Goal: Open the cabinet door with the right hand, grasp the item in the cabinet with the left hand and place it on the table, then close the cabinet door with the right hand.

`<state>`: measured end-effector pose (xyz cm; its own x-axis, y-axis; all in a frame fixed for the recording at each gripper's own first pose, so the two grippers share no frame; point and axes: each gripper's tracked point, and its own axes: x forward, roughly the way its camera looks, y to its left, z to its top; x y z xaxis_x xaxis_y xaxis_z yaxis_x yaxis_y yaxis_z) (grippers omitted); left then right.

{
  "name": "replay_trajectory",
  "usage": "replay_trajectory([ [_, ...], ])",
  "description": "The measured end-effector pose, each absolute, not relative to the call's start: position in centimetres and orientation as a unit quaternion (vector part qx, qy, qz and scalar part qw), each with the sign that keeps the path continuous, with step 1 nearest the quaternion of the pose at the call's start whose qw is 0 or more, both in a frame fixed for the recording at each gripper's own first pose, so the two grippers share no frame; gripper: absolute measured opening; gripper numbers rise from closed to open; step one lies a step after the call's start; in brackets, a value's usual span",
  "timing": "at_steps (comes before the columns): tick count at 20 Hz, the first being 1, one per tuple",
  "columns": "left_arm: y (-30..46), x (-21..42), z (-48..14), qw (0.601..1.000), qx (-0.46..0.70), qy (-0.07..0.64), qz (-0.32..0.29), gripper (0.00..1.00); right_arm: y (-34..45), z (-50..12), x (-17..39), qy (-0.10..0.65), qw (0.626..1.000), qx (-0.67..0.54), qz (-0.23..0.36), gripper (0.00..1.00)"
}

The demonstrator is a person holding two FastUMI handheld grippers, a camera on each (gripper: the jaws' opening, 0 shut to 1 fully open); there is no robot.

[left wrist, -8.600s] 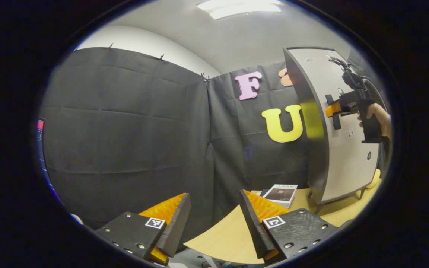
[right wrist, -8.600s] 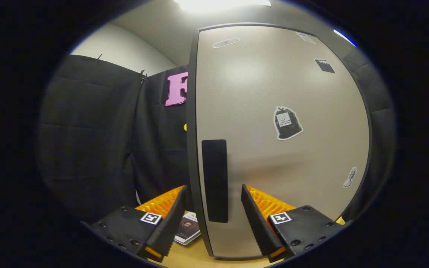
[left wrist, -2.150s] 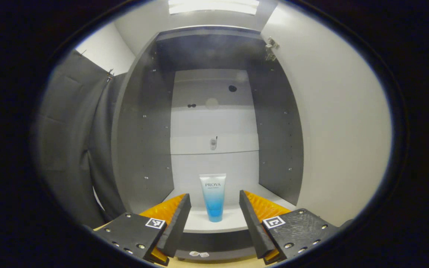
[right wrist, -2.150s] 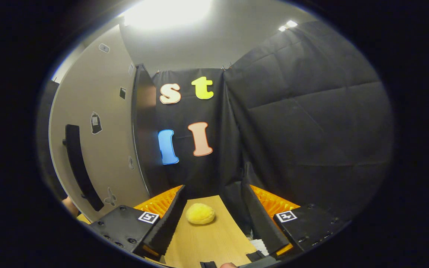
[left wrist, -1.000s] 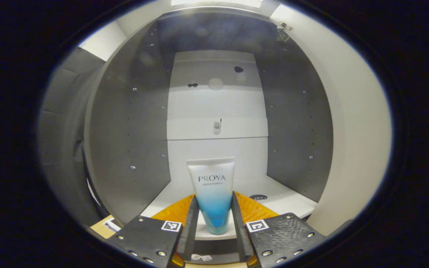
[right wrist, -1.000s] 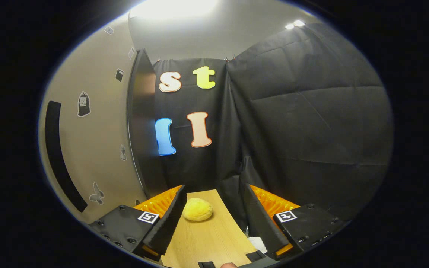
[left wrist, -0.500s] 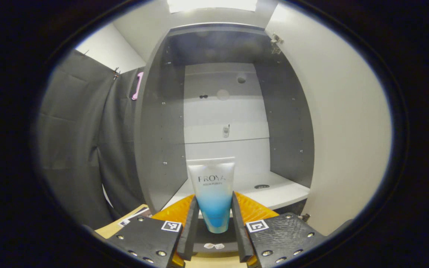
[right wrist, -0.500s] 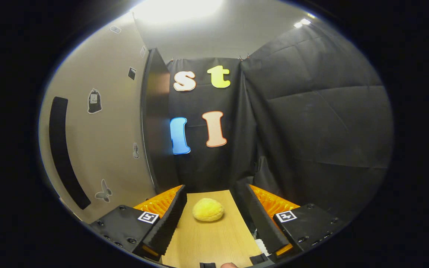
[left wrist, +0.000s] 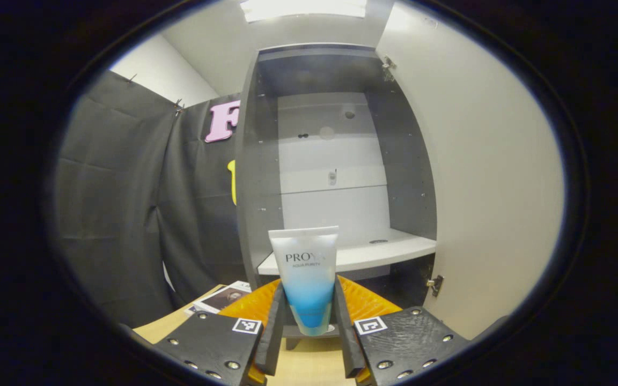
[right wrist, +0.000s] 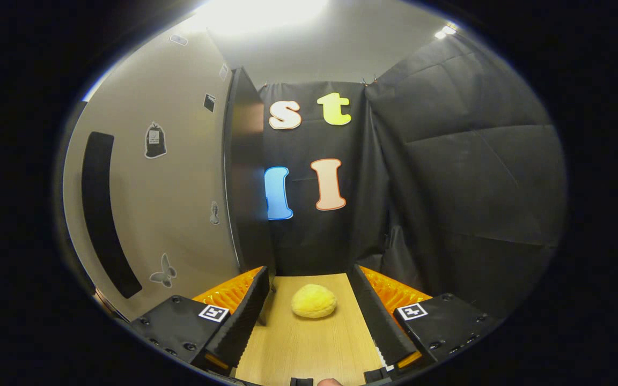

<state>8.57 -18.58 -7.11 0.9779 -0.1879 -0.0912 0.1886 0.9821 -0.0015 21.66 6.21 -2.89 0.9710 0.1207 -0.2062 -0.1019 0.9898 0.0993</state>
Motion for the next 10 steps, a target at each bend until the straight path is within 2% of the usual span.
replay_trajectory([
  [10,-15.6,2.1,-15.1,0.994,0.002,0.082,-0.07,0.49,8.1,-3.3,21.5,0.107,0.991,0.023,0.081,0.98],
])
